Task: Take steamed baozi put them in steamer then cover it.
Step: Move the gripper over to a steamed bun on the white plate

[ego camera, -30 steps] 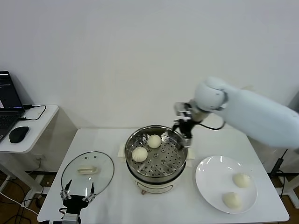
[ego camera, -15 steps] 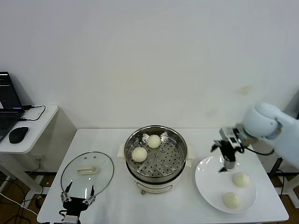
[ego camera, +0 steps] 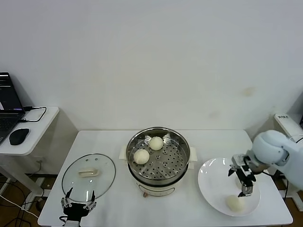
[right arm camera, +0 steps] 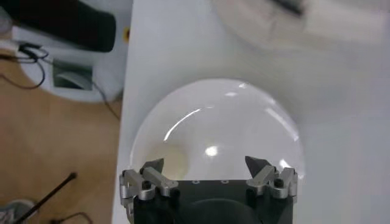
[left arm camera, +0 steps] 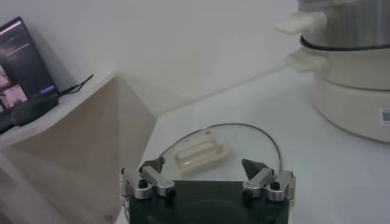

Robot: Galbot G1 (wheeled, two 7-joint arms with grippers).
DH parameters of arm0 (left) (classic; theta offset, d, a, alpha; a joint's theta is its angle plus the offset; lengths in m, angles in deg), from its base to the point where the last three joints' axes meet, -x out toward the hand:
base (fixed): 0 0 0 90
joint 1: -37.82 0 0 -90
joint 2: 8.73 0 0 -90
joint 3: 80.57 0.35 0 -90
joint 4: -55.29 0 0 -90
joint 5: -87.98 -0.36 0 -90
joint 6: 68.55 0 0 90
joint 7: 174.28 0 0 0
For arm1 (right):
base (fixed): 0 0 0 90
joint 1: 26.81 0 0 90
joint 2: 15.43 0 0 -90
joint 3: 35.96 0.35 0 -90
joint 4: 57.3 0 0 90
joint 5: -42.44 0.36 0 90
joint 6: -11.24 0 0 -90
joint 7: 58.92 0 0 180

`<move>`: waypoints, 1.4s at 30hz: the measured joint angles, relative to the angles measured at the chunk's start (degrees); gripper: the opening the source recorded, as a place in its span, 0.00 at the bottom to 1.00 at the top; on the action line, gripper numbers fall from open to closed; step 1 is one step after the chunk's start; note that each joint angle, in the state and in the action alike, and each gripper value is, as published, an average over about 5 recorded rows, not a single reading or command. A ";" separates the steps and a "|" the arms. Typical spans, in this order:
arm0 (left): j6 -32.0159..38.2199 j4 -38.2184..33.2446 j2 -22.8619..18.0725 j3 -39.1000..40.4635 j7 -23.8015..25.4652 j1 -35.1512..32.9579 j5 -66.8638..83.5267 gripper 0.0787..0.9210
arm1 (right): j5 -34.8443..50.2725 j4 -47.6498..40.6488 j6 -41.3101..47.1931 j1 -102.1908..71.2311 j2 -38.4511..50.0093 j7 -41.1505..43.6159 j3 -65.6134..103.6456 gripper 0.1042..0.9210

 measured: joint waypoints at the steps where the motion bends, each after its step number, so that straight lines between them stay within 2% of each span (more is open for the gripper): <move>1: 0.00 0.12 -0.01 0.00 0.00 0.00 -0.06 0.88 | -0.39 -0.21 0.00 -0.96 -0.13 -0.13 0.45 0.88; 18: 0.02 1.57 -0.03 0.04 0.10 0.45 -0.70 0.88 | -5.25 -3.70 -0.40 -12.59 -2.14 -1.72 5.82 0.88; 36: 0.03 2.60 -0.26 0.18 0.11 0.98 -1.08 0.88 | -6.07 -7.47 -0.10 -14.88 -4.40 -3.06 6.92 0.88; 39: 0.04 2.73 -0.30 0.23 0.12 1.08 -1.11 0.88 | -5.99 -7.96 0.01 -14.86 -4.55 -3.08 6.81 0.83; 42: 0.04 2.88 -0.32 0.26 0.12 1.18 -1.12 0.88 | -5.95 -8.34 0.03 -14.88 -4.58 -3.02 6.69 0.74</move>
